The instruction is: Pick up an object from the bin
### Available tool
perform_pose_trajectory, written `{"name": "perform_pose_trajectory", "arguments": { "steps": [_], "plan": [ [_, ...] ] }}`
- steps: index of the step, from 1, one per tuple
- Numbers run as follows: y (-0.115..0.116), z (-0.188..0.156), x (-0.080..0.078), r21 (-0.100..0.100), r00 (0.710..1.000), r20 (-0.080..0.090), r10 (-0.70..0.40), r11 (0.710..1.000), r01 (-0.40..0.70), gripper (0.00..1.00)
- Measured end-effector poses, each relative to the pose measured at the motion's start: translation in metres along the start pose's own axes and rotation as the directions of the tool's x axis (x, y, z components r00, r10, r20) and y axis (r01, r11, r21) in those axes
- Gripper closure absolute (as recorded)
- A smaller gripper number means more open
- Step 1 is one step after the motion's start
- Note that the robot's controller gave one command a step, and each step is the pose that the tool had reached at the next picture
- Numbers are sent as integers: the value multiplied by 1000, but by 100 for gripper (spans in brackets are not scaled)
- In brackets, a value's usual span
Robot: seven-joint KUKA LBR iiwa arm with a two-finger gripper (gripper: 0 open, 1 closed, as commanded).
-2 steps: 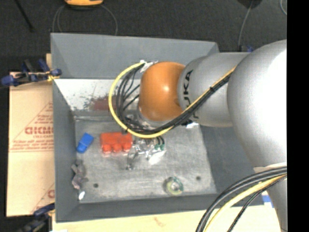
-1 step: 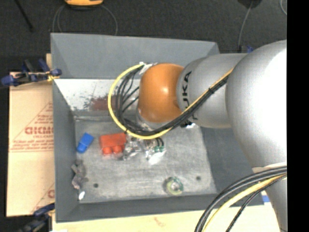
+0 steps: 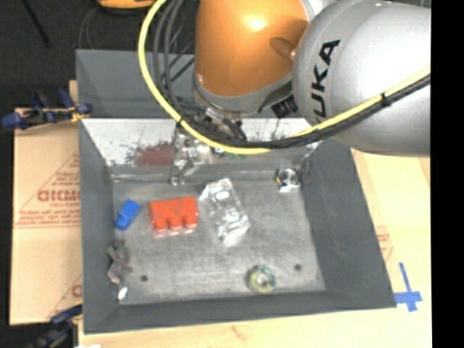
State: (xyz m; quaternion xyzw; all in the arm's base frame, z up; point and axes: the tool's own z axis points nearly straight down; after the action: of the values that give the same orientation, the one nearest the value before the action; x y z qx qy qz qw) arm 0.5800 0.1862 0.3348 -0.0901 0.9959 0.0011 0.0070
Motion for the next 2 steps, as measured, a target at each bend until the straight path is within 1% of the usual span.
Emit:
{"name": "perform_pose_trajectory", "arguments": {
  "steps": [1,2],
  "plan": [
    [-9,97,9,1,996,-18,-86,996,86,100],
    [-8,92,7,0,996,-9,-86,996,86,0]
  ]
}}
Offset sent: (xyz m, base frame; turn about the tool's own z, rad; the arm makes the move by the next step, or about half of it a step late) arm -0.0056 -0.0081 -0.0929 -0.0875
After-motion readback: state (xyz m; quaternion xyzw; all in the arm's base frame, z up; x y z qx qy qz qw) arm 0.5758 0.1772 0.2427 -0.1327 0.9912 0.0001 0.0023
